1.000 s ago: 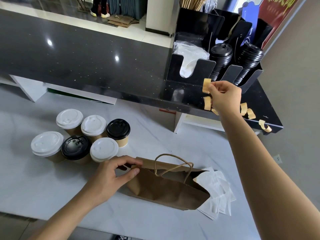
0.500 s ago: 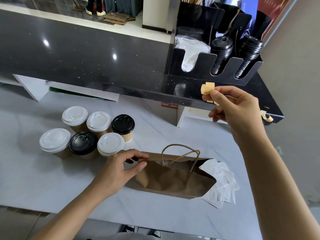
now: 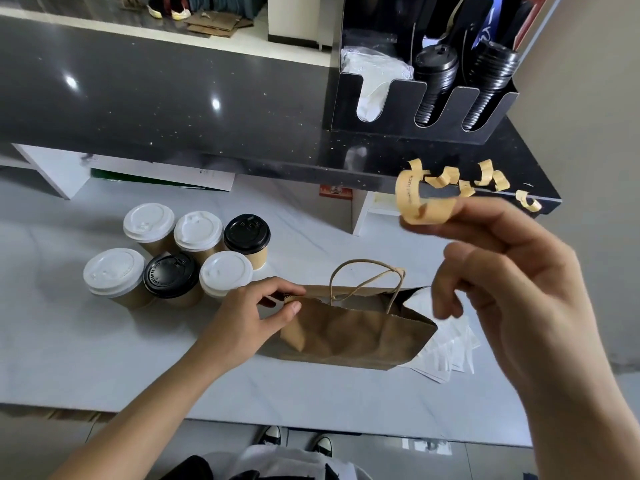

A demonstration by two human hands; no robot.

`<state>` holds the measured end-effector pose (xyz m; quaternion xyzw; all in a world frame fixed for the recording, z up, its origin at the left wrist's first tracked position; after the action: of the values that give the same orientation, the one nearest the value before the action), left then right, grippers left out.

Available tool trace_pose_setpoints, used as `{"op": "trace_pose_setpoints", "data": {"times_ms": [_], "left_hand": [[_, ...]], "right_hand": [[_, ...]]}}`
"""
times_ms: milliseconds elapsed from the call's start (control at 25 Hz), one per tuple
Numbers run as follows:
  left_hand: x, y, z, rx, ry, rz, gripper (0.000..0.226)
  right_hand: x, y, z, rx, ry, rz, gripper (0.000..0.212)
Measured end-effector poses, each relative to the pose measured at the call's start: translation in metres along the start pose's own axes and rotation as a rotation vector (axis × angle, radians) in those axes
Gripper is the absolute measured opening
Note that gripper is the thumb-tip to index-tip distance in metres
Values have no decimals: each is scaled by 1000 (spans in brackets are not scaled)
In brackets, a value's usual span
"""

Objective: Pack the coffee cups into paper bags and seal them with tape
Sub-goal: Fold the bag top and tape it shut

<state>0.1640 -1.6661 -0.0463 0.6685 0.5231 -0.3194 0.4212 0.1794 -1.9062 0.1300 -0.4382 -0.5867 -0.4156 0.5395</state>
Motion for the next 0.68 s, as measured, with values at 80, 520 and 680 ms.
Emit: {"op": "trace_pose_setpoints", "data": {"times_ms": [80,520,680], "left_hand": [[1,0,0,-7,-12,-4,19],[5,-1,-2,-5,-71,-59,65],[1,1,-1,4,-99,-20,66]], "right_hand": [[-2,-17,20,72,6,15,27],[-112,-18,86,61,-265,341,29],[-120,-13,88,12,-270,332,25]]}}
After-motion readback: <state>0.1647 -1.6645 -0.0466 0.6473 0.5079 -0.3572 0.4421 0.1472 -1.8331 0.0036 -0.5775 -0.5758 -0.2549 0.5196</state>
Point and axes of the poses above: each hand's wrist, its own y-axis towards the middle knuckle, its own z-axis out of the palm, x = y × z, the point moved 6 cm from there along y, towards the middle knuckle, and after that the axes turned 13 degrees about z, right-handed, at the moved point
